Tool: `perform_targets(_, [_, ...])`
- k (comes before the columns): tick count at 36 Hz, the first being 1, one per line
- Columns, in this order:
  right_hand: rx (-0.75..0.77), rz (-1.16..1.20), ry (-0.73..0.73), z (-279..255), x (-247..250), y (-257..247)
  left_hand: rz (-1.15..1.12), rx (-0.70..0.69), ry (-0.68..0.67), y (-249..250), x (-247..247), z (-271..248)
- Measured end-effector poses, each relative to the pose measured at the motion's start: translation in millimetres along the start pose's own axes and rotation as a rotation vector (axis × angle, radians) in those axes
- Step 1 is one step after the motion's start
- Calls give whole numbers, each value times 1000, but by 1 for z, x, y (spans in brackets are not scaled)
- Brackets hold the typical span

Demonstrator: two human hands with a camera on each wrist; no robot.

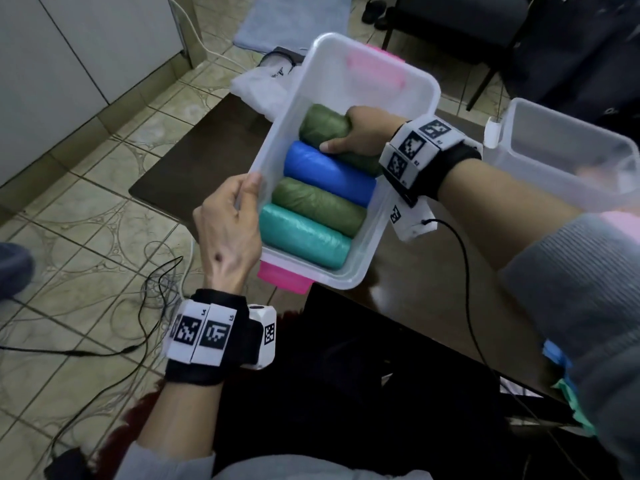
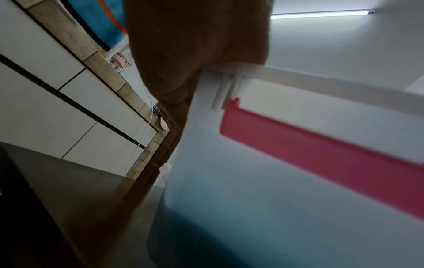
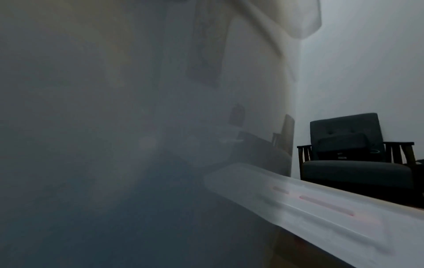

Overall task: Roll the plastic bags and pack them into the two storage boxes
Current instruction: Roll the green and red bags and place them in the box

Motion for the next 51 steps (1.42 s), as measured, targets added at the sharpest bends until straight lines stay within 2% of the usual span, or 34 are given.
perform_targets(6, [-43, -7, -151, -2, -11, 11, -25, -18, -22, 5, -3, 0])
perform_targets(10, [-81, 112, -74, -2, -10, 13, -13, -18, -27, 5, -4, 2])
perform_targets(13, [-32, 130, 10, -4, -5, 10, -12, -17, -26, 4, -4, 3])
perform_targets(18, [13, 91, -71, -9, -3, 5, -9, -22, -26, 5, -5, 4])
perform_targets(29, [6, 150, -103, -8, -1, 2, 8, -10, -22, 2, -4, 6])
perform_targets(31, [53, 111, -16, -7, 3, -1, 19, -7, -30, 4, -6, 8])
perform_targets(32, [84, 123, 75, -6, 8, -3, 26, -5, -35, 5, -8, 10])
perform_targets(36, [120, 313, 575, -20, 30, 0, 48, 8, -48, 5, -12, 17])
perform_targets(38, [74, 337, 798, -35, 34, 6, 56, 28, -54, 3, -13, 21])
perform_targets(40, [-80, 308, 871, -46, 28, 17, 67, 43, -70, 2, -15, 24])
perform_targets(42, [-250, 355, 748, -50, 12, 30, 90, 52, -78, 2, -18, 27])
perform_targets(44, [-332, 564, 608, -52, -6, 41, 124, 70, -90, 4, -22, 31])
perform_targets(46, [-363, 748, 479, -53, -21, 48, 165, 99, -100, 6, -25, 33])
perform_targets(48, [-383, 808, 378, -53, -32, 51, 188, 121, -106, 7, -28, 36])
perform_targets(51, [-373, 835, 371, -54, -36, 51, 212, 139, -111, 7, -29, 38])
Point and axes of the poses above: each hand's wrist, its own z-axis towards the middle knuckle, its own x-axis out of the back of the hand, y = z × x, the point moved 6 cm from there along z, towards the middle knuckle, and after that the axes turned 13 degrees about -z, right-handed, at the moved point
